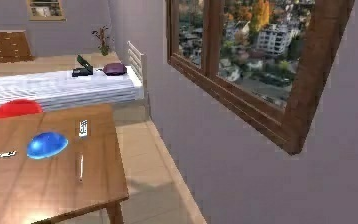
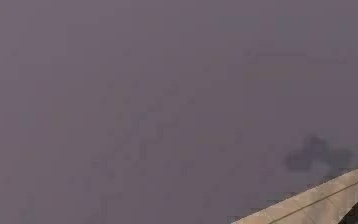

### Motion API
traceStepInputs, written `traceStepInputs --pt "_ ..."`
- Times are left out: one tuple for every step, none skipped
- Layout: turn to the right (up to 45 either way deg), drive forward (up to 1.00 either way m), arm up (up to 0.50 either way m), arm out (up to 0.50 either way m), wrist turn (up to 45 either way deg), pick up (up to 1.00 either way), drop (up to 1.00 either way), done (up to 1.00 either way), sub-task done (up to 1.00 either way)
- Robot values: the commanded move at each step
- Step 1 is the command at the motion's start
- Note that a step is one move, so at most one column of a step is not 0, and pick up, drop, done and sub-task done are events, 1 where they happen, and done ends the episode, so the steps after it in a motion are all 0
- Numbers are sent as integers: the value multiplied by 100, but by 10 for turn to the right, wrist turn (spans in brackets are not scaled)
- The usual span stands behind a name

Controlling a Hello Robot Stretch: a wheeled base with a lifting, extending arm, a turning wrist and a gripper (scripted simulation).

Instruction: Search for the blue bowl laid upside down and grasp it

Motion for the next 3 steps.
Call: traceStepInputs --pt "-450 0 0 0 0 0 0 0 0" --pt "-450 0 0 0 0 0 0 0 0" --pt "-330 0 0 0 0 0 0 0 0"
